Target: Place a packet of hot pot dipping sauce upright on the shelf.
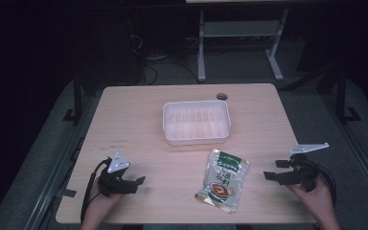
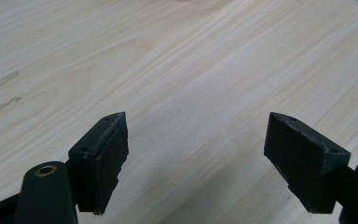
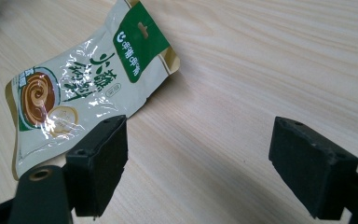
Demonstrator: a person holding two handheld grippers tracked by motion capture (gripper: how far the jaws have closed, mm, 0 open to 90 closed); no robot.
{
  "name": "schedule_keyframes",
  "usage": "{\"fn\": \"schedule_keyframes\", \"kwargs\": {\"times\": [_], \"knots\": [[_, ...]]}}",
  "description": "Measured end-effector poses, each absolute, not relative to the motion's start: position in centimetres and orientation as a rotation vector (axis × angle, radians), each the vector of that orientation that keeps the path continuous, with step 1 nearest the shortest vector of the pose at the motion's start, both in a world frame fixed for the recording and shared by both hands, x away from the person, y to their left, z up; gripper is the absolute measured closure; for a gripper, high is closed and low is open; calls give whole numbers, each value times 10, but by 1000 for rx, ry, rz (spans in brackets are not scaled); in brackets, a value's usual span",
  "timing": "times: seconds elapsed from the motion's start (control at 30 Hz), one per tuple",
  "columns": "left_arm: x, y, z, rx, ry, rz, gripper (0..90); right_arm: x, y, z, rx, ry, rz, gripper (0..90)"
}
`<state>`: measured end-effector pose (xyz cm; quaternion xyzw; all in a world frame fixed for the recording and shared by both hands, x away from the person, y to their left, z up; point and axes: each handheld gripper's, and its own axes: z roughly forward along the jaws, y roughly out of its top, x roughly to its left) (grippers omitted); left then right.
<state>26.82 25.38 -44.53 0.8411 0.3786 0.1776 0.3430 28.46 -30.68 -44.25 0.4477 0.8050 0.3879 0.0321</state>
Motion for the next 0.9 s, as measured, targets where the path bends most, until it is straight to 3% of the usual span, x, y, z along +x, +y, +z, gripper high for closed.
{"fn": "schedule_keyframes", "kwargs": {"times": [0.27,0.33,0.57,0.9], "knots": [[268,249,-442,2178,970,436,241,284,-307,-440,1367,2481,1194,190],[265,245,-439,2178,943,435,295,287,-304,-436,1351,2495,1191,184],[260,229,-430,2210,875,420,342,302,-288,-422,1278,2564,1172,177],[262,222,-427,2209,838,412,346,333,-272,-422,1251,2676,1154,169]]}}
